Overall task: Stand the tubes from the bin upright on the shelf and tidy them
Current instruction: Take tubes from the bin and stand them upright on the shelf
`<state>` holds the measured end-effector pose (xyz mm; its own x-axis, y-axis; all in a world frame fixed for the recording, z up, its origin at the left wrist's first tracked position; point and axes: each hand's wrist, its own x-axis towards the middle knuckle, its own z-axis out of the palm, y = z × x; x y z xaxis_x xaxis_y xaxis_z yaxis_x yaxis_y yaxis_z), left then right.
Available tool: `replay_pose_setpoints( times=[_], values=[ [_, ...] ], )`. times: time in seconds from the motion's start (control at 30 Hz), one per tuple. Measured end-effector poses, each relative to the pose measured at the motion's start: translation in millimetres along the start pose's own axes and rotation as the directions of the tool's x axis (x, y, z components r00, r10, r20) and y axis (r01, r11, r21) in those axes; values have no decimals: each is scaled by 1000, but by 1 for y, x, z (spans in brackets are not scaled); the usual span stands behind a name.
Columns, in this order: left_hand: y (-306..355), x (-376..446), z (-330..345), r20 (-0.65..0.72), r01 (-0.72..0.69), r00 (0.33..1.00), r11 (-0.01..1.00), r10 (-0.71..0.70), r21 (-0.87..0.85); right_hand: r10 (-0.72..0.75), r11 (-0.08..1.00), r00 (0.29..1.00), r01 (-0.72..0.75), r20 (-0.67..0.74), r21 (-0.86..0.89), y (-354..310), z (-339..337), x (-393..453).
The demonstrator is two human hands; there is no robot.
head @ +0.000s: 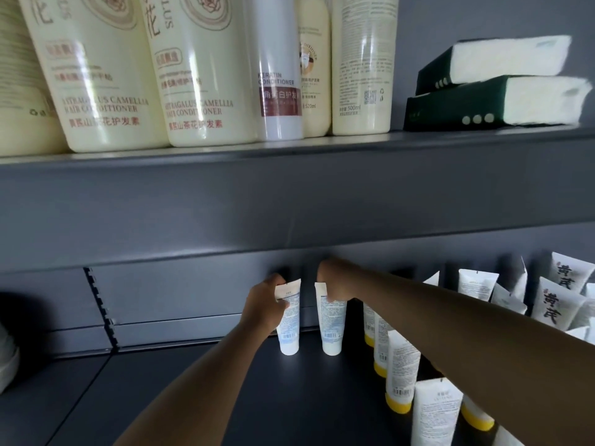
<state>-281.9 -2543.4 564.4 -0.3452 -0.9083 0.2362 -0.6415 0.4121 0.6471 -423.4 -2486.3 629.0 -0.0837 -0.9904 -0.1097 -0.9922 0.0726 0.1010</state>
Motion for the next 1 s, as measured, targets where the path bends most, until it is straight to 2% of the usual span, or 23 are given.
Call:
replay_pose_setpoints(
  times=[0.1, 0.3, 0.57, 0.87, 1.0],
  values=[
    [2, -2, -2, 17, -11, 1000, 1000, 11, 28, -13, 1000, 999, 13, 39, -14, 0, -5, 0],
    [8, -17, -19, -5, -10, 1000, 1000, 10, 10, 3, 981, 990, 25, -143, 190, 7, -31, -24],
    [39, -69, -60, 6, -100, 995, 991, 100, 91, 6, 979, 978, 36, -207, 199, 0, -43, -98],
    [71, -234, -81, 46, -194, 980, 979, 191, 65, 16, 969, 964, 50, -265, 240, -28, -28, -275],
    [73, -336, -58, 137, -210, 969, 977, 204, 36, 46, 946, 981, 17, -186, 324, -40, 26, -369]
  ],
)
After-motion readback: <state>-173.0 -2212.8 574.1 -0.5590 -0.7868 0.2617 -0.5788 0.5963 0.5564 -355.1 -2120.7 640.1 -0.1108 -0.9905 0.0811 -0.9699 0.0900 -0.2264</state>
